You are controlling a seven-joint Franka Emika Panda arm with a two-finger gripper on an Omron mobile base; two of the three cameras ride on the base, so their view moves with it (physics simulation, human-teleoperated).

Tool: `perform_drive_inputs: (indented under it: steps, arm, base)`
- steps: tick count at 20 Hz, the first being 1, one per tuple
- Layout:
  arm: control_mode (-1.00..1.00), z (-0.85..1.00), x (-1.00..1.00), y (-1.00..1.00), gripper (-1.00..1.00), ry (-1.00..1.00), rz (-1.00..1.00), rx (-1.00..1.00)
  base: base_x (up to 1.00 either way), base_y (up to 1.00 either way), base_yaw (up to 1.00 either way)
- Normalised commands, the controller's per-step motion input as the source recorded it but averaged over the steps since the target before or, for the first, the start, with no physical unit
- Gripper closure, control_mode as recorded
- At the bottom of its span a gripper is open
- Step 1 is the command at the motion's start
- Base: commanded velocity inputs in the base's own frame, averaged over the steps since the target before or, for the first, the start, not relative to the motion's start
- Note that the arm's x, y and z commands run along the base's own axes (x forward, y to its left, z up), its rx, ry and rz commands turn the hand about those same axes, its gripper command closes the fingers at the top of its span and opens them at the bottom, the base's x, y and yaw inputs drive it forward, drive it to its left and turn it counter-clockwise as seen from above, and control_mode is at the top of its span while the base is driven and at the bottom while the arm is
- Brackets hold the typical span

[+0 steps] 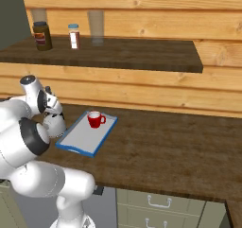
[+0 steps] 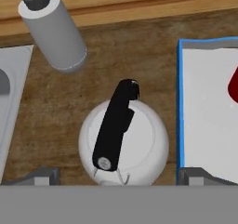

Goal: Pick the kettle from the counter and place it on the tray. Then pick the mug from the cabinet and place it on the tray. Then close the cabinet doors.

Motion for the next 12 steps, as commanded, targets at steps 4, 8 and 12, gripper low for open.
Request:
perform_drive_inputs:
  steps: [4,8,12]
  arm:
    - [-1.0,-0.07,0.12,0.08,-1.0,0.0,-0.05,0.0]
    - [-1.0,-0.07,0.23,0.03,-1.0,0.0,-0.03,0.0]
    - [-1.0,-0.11,0.28,0.08,-1.0,0.0,-0.01,0.0]
  base:
    - [0.0,0.0,0.0]
    - [0.0,0.0,0.0]
    - [0.0,0.0,0.0]
